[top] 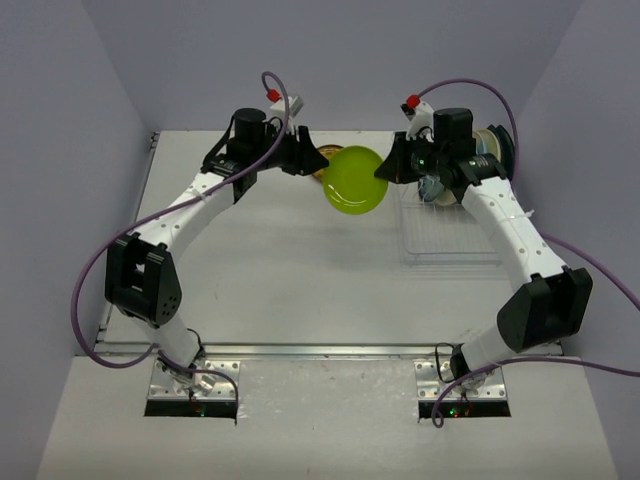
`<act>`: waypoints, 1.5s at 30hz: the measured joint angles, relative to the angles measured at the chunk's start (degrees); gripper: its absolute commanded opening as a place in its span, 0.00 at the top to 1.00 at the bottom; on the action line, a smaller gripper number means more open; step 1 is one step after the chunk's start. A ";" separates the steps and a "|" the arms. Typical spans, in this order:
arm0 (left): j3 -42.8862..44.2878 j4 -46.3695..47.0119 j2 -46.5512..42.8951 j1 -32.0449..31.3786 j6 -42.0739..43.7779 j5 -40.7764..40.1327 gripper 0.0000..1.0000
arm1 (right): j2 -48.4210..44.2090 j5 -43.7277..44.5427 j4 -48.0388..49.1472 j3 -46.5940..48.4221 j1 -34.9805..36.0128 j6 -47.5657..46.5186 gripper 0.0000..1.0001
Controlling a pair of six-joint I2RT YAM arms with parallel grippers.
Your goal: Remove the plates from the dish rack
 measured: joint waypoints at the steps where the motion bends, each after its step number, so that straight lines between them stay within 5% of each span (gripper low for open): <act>1: 0.01 -0.11 0.12 0.03 0.02 0.24 0.66 | -0.16 -0.69 0.30 -0.20 0.00 0.14 1.00; 16: -0.79 4.18 4.86 2.00 -5.06 16.24 1.00 | 0.14 -4.61 1.39 -1.16 -0.39 1.56 0.97; 17: -1.17 5.31 5.27 2.46 -5.95 17.62 1.00 | 0.48 -4.69 1.41 -1.16 -0.43 1.62 0.88; 19: -1.81 7.12 6.40 3.34 -7.71 19.62 1.00 | 1.16 -4.50 1.39 -1.16 -0.32 2.21 0.52; 22: -2.25 8.68 8.39 3.95 -9.45 20.20 1.00 | 1.83 -3.08 1.38 -1.16 -0.20 3.02 0.25; 28: -0.31 8.87 14.00 6.37 -11.44 9.48 1.00 | 1.74 6.85 1.62 -1.44 -0.40 3.67 0.12; 38: 25.92 -1.57 35.10 8.71 -18.50 -11.16 1.00 | 1.60 14.84 1.83 -3.43 -4.95 5.34 0.10; 45: 27.64 -2.53 40.08 8.50 -24.23 -17.17 1.00 | 1.60 15.13 1.94 -4.09 -5.28 5.62 0.11</act>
